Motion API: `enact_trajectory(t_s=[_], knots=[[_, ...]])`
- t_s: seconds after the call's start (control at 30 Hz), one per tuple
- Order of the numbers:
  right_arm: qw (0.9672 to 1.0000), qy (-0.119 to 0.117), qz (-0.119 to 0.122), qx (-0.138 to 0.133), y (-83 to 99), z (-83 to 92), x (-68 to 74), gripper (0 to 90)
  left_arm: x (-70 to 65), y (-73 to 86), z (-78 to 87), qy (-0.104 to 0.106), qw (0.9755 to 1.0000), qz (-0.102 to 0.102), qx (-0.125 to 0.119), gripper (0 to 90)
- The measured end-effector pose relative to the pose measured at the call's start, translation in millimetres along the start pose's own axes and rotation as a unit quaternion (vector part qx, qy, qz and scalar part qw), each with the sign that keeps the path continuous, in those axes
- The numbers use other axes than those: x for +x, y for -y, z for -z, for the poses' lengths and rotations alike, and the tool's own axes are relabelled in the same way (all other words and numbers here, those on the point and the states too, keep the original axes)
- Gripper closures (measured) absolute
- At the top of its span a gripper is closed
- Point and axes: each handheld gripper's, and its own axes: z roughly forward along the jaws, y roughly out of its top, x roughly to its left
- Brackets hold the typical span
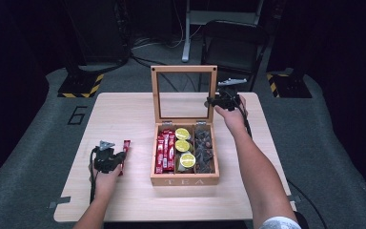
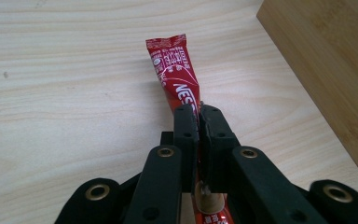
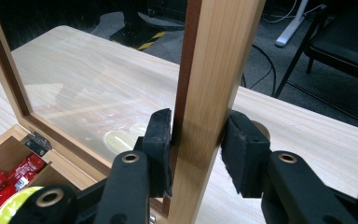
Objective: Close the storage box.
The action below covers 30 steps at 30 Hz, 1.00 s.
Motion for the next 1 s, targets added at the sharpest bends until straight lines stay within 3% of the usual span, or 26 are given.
enact_trajectory(t_s=[0.1,0.17,0.23,0.3,0.43,0.7,0.8,0.93,0.97,1.0], knots=[[1.0000,0.000,0.000,0.000,0.0,0.0,0.0,63.3,1.8,1.2,-2.9,-0.005,1.0000,-0.001,0.008,85.5],[1.0000,-0.001,-0.003,0.000,0.2,0.0,0.0,63.4,3.7,2.4,-3.8,-0.006,0.9998,0.014,0.013,85.4],[1.0000,-0.001,-0.005,0.000,0.4,0.1,0.1,63.4,7.0,3.7,-4.4,-0.011,0.9996,0.008,0.023,85.2],[1.0000,-0.001,-0.003,-0.001,0.4,0.4,0.0,63.5,8.4,6.0,-6.0,-0.014,0.9997,0.017,0.010,84.5],[1.0000,-0.003,-0.007,0.000,0.4,1.1,0.6,63.6,8.6,6.9,-6.6,-0.025,0.9994,0.017,0.015,76.4],[1.0000,-0.003,-0.006,0.000,0.5,2.0,0.5,63.8,14.6,4.0,1.3,0.004,0.9978,0.064,-0.014,55.6],[1.0000,-0.003,-0.005,0.000,0.7,2.7,0.8,63.9,18.7,1.8,8.1,0.028,0.9937,0.103,-0.034,50.3],[1.0000,-0.005,-0.003,-0.006,2.6,4.9,1.6,64.3,20.5,-2.2,14.3,0.034,0.9929,0.105,-0.045,47.8],[0.9999,-0.006,-0.006,-0.007,3.2,5.7,1.9,64.5,19.0,-3.0,14.5,0.040,0.9909,0.120,-0.047,47.8],[0.9999,-0.006,-0.006,-0.009,3.8,6.6,2.0,64.6,19.1,-3.3,15.0,0.042,0.9906,0.121,-0.047,47.8]])
